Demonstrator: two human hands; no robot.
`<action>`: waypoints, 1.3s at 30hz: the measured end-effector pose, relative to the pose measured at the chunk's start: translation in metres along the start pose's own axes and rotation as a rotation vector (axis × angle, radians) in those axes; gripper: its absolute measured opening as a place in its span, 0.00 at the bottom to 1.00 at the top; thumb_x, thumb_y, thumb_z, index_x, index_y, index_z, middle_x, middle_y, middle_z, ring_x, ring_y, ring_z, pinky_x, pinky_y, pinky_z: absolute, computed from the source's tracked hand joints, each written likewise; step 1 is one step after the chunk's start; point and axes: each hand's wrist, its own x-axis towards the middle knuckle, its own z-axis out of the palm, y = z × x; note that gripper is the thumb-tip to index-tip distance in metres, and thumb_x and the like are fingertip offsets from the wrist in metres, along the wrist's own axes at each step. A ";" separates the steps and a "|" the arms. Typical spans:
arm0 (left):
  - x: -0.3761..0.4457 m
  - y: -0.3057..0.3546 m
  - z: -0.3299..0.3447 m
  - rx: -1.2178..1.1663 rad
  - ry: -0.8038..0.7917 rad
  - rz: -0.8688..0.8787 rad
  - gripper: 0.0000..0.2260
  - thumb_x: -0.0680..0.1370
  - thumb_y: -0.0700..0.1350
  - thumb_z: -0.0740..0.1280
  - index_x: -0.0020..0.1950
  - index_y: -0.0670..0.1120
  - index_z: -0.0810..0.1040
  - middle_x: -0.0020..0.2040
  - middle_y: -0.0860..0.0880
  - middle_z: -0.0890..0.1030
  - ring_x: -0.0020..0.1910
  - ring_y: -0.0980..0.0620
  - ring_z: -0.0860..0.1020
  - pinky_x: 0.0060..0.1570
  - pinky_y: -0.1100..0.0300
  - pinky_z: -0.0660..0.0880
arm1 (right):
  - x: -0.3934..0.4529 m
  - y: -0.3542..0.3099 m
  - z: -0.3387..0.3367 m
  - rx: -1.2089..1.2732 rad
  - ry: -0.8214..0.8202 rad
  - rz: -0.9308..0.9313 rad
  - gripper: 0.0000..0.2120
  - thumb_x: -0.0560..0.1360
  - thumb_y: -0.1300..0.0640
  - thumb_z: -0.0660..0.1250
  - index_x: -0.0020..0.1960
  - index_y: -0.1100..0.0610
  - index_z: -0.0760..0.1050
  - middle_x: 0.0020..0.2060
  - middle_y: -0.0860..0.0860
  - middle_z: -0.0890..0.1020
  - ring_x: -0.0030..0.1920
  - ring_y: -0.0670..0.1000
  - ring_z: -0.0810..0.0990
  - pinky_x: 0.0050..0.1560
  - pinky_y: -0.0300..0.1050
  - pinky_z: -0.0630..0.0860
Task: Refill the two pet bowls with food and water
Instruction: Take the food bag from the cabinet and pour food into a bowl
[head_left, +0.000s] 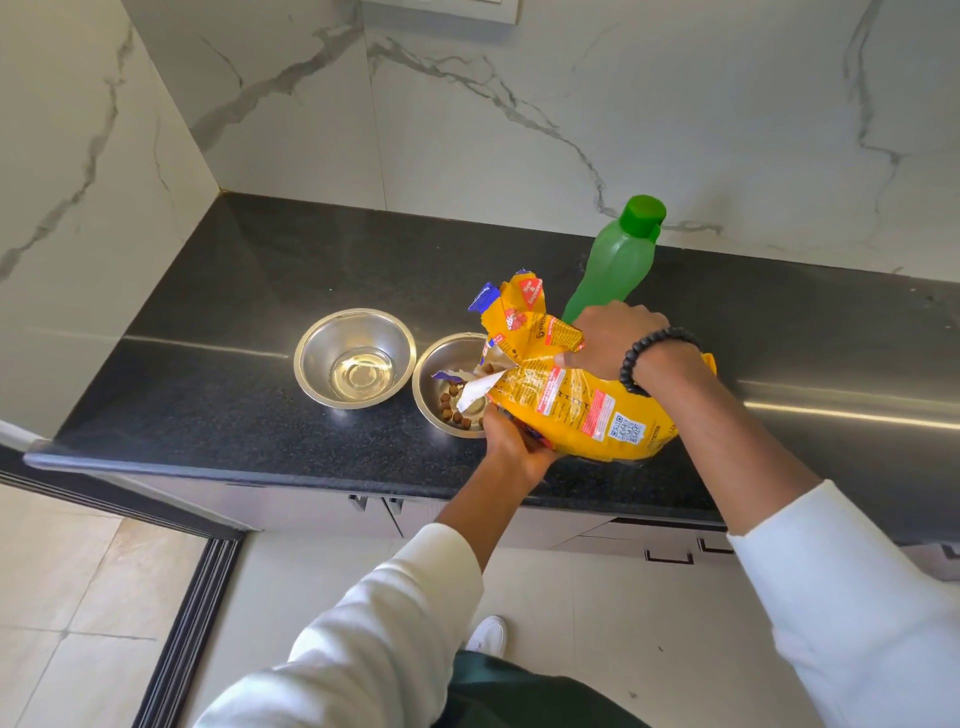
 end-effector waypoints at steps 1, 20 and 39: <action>-0.001 0.000 0.000 -0.002 -0.002 0.002 0.25 0.81 0.65 0.51 0.65 0.53 0.79 0.56 0.43 0.86 0.57 0.38 0.81 0.43 0.38 0.81 | 0.000 -0.001 -0.001 -0.008 0.006 0.005 0.21 0.77 0.36 0.63 0.51 0.55 0.75 0.55 0.57 0.81 0.55 0.62 0.80 0.50 0.53 0.73; -0.008 -0.003 -0.001 -0.028 -0.046 -0.015 0.24 0.82 0.63 0.52 0.64 0.52 0.80 0.57 0.42 0.85 0.57 0.37 0.81 0.45 0.37 0.81 | -0.003 -0.010 -0.004 -0.026 -0.006 0.046 0.23 0.79 0.38 0.62 0.59 0.56 0.77 0.57 0.58 0.81 0.56 0.62 0.80 0.49 0.52 0.73; -0.014 0.002 -0.005 -0.035 -0.022 -0.054 0.27 0.81 0.66 0.52 0.66 0.51 0.79 0.59 0.41 0.84 0.58 0.36 0.81 0.46 0.35 0.80 | 0.003 -0.011 -0.008 -0.023 -0.077 0.026 0.21 0.78 0.37 0.61 0.50 0.55 0.75 0.56 0.58 0.81 0.54 0.62 0.80 0.51 0.53 0.74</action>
